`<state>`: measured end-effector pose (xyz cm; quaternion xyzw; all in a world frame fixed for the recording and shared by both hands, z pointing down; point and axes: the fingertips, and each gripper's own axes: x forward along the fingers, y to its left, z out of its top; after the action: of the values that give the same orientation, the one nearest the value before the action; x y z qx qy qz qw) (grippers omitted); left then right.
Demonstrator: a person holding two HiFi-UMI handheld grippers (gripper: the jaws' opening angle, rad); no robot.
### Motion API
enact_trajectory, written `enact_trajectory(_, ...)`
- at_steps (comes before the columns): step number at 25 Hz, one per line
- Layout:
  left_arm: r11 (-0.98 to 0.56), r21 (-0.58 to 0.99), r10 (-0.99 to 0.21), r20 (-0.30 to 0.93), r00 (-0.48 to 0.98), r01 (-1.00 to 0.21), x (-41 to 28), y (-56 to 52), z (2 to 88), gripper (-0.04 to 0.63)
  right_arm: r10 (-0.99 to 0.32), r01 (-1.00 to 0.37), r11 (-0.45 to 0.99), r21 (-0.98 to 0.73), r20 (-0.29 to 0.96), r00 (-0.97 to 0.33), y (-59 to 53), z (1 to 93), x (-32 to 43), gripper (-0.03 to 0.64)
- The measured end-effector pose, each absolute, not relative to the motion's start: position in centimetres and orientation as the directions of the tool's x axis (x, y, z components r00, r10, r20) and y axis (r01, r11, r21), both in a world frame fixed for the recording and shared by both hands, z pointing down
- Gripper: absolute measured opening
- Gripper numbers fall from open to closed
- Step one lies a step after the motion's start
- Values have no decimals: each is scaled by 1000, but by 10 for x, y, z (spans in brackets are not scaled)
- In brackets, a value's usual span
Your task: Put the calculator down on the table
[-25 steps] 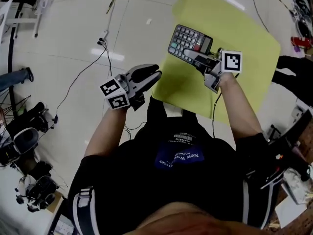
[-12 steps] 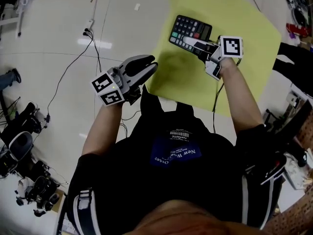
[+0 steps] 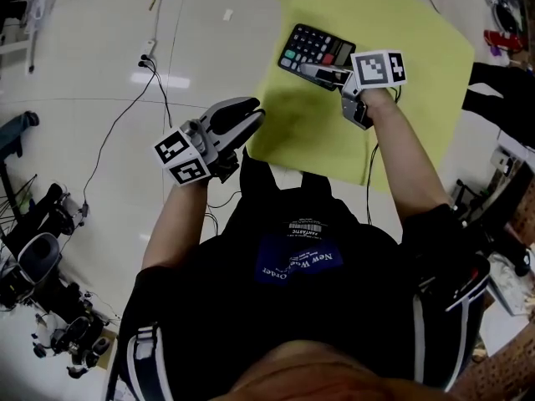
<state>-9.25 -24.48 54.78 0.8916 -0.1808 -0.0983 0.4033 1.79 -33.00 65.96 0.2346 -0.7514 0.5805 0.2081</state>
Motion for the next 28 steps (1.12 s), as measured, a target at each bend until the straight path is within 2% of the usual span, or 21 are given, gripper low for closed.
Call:
enact_trajectory(8, -612, 758, -388, -41, 921, -225, -87, -241, 545, 107, -129, -738, 251, -626, 734, -667, -335, 664, 23, 402)
enact_trajectory(14, -613, 762, -379, -51, 924, -209, -83, -235, 542, 106, -122, -767, 254, -589, 767, -630, -325, 667, 34, 449)
enact_trajectory(19, -623, 759, -362, -63, 930, -191, -83, -235, 537, 107, -108, -768, 231, -597, 769, -630, -320, 667, 37, 453)
enact_trajectory(28, -658, 733, -322, -69, 944, -171, -67, -228, 513, 107, -182, -754, 183, -631, 732, -657, -301, 635, 70, 453)
